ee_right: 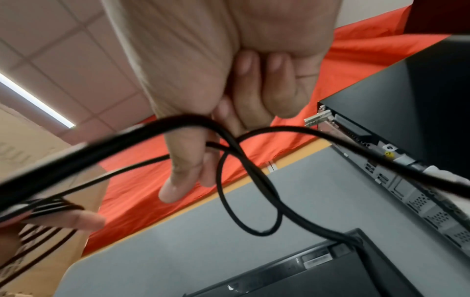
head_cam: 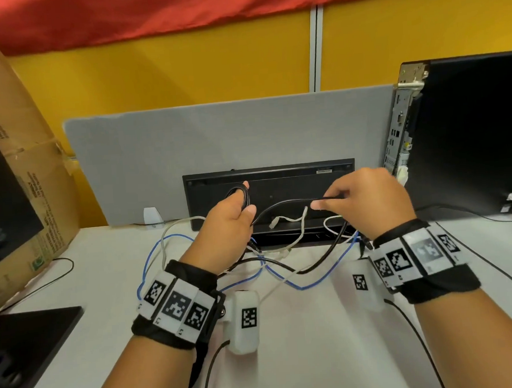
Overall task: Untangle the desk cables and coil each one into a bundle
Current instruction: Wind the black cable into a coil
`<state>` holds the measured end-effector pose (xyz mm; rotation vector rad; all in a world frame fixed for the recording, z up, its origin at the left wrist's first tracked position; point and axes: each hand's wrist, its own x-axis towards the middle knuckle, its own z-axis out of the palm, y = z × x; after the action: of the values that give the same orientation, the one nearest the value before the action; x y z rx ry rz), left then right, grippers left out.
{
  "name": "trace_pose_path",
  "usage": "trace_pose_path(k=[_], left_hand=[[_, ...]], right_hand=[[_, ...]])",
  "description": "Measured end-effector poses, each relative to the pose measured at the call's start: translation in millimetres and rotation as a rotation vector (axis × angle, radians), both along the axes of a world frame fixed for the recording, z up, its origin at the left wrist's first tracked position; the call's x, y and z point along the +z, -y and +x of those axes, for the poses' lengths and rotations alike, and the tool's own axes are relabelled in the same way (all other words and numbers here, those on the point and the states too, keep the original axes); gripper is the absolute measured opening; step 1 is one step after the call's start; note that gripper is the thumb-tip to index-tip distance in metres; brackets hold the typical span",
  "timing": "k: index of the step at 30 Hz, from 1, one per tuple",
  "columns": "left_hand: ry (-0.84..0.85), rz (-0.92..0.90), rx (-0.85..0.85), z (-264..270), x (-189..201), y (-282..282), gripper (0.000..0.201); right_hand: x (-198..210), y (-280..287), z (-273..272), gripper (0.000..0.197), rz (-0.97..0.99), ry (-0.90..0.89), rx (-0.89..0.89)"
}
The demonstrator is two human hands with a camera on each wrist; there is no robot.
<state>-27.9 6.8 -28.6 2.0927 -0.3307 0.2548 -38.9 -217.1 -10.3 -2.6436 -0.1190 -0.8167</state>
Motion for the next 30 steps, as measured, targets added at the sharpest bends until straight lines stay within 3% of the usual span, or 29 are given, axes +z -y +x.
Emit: trace_pose_path(k=[2, 6, 9, 16, 20, 24, 30], left_hand=[[-0.015, -0.059, -0.02, 0, 0, 0, 0.021], [-0.084, -0.203, -0.055, -3, 2, 2, 0.03], [-0.139, -0.416, -0.046, -3, 6, -1, 0.031], [-0.045, -0.756, -0.047, -4, 14, -10, 0.029], [0.054, -0.863, 0.012, -4, 20, -20, 0.027], [0.112, -0.937, 0.122, -3, 22, -28, 0.027], [0.079, -1.04, 0.171, 3, 23, -49, 0.025]], right_hand=[[2, 4, 0, 0.031, 0.069, -0.01, -0.052], [0, 4, 2, 0.011, 0.112, -0.06, -0.04], [-6, 8, 8, 0.031, 0.118, -0.135, -0.012], [-22, 14, 22, 0.034, 0.128, -0.152, -0.007], [-29, 14, 24, 0.042, 0.013, -0.297, -0.058], [-27, 14, 27, 0.035, -0.048, -0.389, -0.036], [-29, 27, 26, 0.028, 0.118, -0.306, -0.101]])
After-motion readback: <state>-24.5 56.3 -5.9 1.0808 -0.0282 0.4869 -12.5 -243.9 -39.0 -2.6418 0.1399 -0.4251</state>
